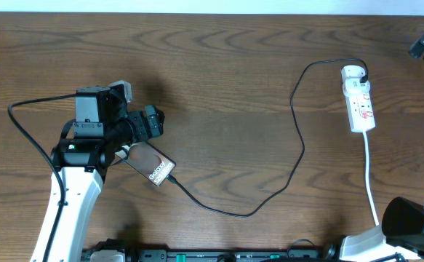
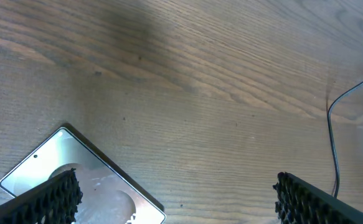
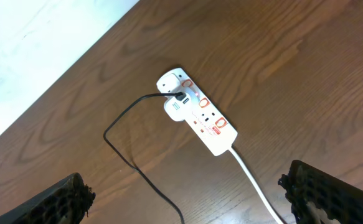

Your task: Plug charger to phone and switch on socket

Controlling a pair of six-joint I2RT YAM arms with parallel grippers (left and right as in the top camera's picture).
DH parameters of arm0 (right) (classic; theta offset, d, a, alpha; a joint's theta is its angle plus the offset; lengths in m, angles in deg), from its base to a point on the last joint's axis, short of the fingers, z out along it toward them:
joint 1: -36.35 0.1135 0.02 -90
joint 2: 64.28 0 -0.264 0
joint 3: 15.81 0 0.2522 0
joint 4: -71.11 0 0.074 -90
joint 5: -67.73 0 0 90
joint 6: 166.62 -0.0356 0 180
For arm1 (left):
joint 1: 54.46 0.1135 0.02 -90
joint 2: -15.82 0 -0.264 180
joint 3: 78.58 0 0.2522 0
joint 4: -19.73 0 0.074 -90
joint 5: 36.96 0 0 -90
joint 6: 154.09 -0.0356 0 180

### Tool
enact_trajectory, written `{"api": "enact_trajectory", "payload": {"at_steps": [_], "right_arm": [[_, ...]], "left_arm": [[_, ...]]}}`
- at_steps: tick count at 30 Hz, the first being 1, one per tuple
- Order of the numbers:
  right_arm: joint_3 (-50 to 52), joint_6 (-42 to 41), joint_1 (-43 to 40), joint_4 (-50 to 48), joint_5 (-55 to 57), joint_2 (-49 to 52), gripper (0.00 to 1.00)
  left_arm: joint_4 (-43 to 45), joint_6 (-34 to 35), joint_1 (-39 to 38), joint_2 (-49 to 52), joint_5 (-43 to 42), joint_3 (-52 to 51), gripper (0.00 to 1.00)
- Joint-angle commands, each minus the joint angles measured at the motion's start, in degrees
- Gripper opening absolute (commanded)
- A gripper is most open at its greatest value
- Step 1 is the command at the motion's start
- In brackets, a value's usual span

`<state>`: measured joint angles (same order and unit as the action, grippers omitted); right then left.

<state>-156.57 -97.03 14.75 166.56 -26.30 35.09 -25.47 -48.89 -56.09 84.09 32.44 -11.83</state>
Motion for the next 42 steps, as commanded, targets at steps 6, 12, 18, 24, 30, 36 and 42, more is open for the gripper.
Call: {"api": "enact_trajectory", "payload": {"at_steps": [6, 12, 18, 24, 30, 36, 42], "right_arm": [[-0.1, -0.8, 0.3, 0.2, 0.7, 0.0, 0.99], [-0.1, -0.8, 0.3, 0.2, 0.7, 0.0, 0.99], [-0.1, -0.8, 0.3, 0.2, 0.7, 0.0, 0.99], [-0.1, -0.8, 0.3, 0.2, 0.7, 0.0, 0.99], [-0.1, -0.8, 0.3, 0.2, 0.7, 0.0, 0.99], [-0.1, -0.8, 0.3, 0.2, 0.7, 0.0, 0.99], [-0.1, -0.8, 0.3, 0.2, 0.7, 0.0, 0.99]], "left_arm": [[-3.2, 0.0, -0.1, -2.2, 1.2, 0.7, 0.98], [-3.2, -0.2, -2.3, -13.2, 15.7, -3.8, 0.97], [26.5, -1.5, -4.2, -32.9, 23.0, -20.9, 0.98], [54.4, -14.9, -4.2, -46.6, 18.8, -37.3, 0.97], [50.3, -25.8, -3.4, -55.6, 12.0, -42.4, 0.98], [45.2, -25.2, -0.3, -63.3, 12.0, -47.8, 0.98], [43.5, -21.9, 1.6, -68.1, 12.2, -52.7, 0.98]]}}
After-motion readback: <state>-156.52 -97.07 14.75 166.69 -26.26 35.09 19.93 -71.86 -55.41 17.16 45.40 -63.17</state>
